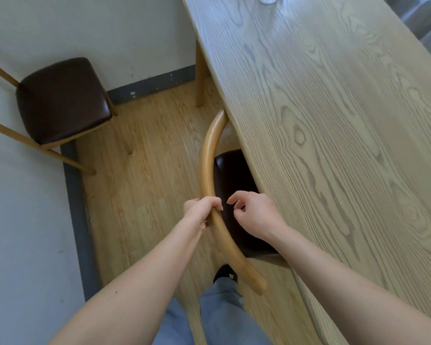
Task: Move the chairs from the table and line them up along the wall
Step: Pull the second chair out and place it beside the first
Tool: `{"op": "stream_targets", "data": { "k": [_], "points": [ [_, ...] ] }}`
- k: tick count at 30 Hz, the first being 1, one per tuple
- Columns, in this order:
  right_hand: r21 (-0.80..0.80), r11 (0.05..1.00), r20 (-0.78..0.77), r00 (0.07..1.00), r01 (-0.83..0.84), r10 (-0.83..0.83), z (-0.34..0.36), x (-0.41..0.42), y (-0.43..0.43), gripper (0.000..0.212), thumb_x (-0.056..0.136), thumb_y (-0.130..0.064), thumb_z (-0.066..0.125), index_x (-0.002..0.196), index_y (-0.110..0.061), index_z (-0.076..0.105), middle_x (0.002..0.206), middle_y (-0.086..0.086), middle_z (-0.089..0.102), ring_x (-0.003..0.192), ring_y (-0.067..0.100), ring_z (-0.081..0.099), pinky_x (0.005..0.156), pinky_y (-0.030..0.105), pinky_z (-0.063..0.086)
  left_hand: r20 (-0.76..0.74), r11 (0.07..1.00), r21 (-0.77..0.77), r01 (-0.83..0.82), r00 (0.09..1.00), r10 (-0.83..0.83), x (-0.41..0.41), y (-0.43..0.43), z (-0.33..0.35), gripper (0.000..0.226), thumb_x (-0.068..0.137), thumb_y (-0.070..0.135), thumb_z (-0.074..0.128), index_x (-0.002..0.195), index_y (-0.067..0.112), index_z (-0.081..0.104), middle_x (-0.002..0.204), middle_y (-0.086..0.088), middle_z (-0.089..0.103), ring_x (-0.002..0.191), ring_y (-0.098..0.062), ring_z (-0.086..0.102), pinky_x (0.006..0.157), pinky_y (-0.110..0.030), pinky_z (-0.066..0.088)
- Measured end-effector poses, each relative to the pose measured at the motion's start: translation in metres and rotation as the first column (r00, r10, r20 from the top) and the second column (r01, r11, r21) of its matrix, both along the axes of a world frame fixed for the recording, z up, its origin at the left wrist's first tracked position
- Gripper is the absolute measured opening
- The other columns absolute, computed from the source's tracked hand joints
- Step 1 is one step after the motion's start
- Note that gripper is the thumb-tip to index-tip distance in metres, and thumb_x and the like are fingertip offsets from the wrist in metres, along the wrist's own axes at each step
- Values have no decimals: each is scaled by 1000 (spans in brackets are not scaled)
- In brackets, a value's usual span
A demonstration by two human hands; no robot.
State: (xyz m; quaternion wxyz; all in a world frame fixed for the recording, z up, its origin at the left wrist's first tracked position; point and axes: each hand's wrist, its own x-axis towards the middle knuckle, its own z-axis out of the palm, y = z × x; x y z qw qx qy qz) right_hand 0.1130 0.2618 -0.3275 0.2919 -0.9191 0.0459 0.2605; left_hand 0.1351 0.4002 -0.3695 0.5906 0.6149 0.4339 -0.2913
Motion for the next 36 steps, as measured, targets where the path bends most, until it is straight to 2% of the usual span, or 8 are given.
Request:
{"op": "stream_targets", "data": {
  "k": [4, 8, 13, 16, 24, 30, 34, 36],
  "points": [
    [-1, 1000, 34, 999, -14, 14, 5, 4, 12, 28, 90, -19, 51, 114, -28, 64, 102, -7, 68, 95, 14, 61, 76, 24, 44, 18, 1000, 13, -24, 1000, 24, 2, 12, 9, 26, 45, 1, 67, 71, 3, 64, 62, -8, 54, 58, -24, 51, 56, -27, 44],
    [4, 1000, 52, 998, -26, 26, 9, 9, 32, 29, 89, -18, 52, 113, -26, 65, 100, -6, 69, 96, 15, 61, 84, 29, 49, 23, 997, 40, -60, 998, 59, 4, 34, 16, 30, 41, 3, 68, 70, 3, 67, 66, -9, 58, 63, -25, 54, 57, -27, 44],
    [0, 998, 79, 995, -55, 55, 13, 11, 69, 30, 88, -17, 51, 112, -27, 66, 99, -6, 70, 94, 15, 62, 80, 28, 49, 34, 990, 49, -134, 991, 132, 4, 79, 27, 26, 45, -2, 65, 71, 2, 65, 71, -12, 56, 65, -25, 50, 56, -28, 38],
    [-5, 996, 88, 992, -91, 91, 20, 12, 98, 31, 89, -16, 50, 114, -27, 65, 100, -6, 70, 93, 14, 62, 75, 25, 47, 46, 983, 58, -172, 984, 170, 3, 114, 33, 22, 49, -3, 66, 70, 3, 64, 73, -13, 57, 67, -26, 51, 59, -30, 40],
    [16, 984, 138, 975, -177, 173, 40, 18, 197, 31, 91, -15, 47, 114, -26, 65, 105, -4, 69, 98, 17, 62, 80, 28, 49, 74, 969, 26, -245, 967, 243, -8, 206, 52, 17, 54, -3, 67, 67, 4, 59, 72, -12, 55, 66, -27, 50, 57, -28, 40],
    [17, 967, 150, 956, -256, 250, 49, 18, 277, 33, 89, -14, 45, 113, -26, 65, 102, -3, 70, 98, 20, 61, 81, 32, 51, 78, 961, 28, -275, 959, 272, -17, 282, 54, 20, 56, 1, 69, 73, 8, 61, 74, -7, 55, 65, -22, 51, 64, -30, 46],
    [7, 956, 158, 944, -293, 288, 48, 17, 321, 33, 90, -15, 45, 114, -26, 64, 105, -1, 70, 99, 21, 61, 83, 34, 51, 74, 954, 40, -297, 953, 293, -25, 326, 44, 28, 53, 5, 72, 77, 10, 58, 83, -7, 56, 75, -23, 53, 76, -37, 50],
    [-4, 946, 152, 935, -324, 321, 46, 15, 342, 33, 90, -14, 45, 115, -25, 64, 105, -1, 69, 99, 22, 61, 83, 35, 51, 65, 952, 40, -302, 952, 300, -29, 347, 39, 33, 53, 7, 74, 79, 13, 55, 88, -7, 56, 78, -23, 54, 65, -33, 49]
  ]
}}
